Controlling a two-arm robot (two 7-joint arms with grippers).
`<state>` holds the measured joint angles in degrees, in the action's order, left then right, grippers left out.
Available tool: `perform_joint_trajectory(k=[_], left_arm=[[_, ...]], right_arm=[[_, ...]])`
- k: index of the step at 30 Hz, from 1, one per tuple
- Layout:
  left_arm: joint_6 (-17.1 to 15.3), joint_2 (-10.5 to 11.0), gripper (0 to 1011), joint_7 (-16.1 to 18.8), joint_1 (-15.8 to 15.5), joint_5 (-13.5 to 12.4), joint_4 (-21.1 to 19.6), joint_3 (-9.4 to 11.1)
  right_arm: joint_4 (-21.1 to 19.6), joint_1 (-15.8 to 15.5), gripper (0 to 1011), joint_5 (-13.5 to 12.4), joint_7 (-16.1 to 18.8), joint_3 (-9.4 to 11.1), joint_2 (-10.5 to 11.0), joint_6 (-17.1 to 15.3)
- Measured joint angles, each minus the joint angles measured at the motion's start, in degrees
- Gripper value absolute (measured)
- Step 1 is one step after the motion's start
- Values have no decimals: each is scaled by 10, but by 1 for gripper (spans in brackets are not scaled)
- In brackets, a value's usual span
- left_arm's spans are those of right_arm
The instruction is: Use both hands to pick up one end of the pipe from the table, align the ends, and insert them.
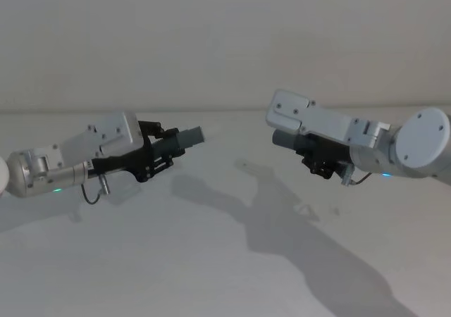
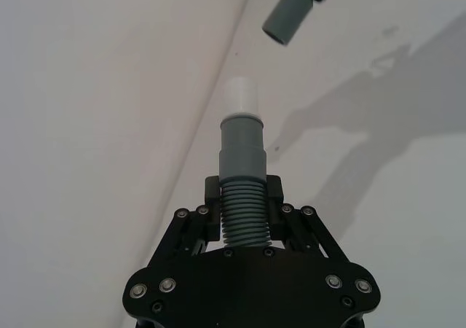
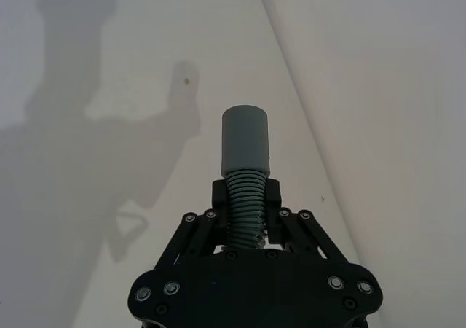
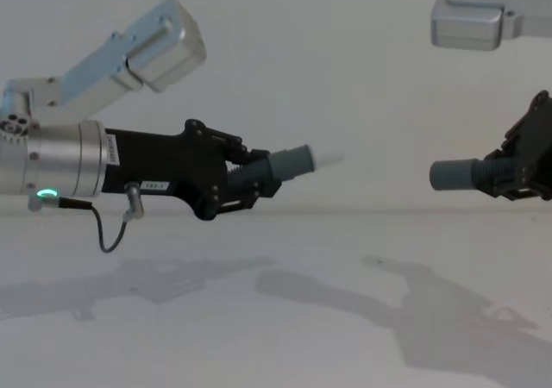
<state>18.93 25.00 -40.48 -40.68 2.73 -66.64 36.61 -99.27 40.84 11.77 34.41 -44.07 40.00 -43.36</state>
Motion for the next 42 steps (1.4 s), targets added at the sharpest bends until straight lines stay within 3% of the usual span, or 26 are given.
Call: perform_joint_trajectory(k=[11,20,29,36,42], left_arm=[[66,-7,320,20,-16,-48,35,13],[108,-11,320,22,-17,-55,43,14],[135,-11,320,27,-16,-68,44,13],[146,-11,320,30,-15,-75,43,13],[151,-11,320,31,-15,-78,43,13]], right_arm=[[-10,-9,255,-3,1,13,6,8],[-12,-23,255,-21,2,35,5,22],[-11,-29,255,-23,5,39,5,33],[-15,-29,255,-3,3,28,9,43],[-25,-28,255,30,-8,11,15,57]])
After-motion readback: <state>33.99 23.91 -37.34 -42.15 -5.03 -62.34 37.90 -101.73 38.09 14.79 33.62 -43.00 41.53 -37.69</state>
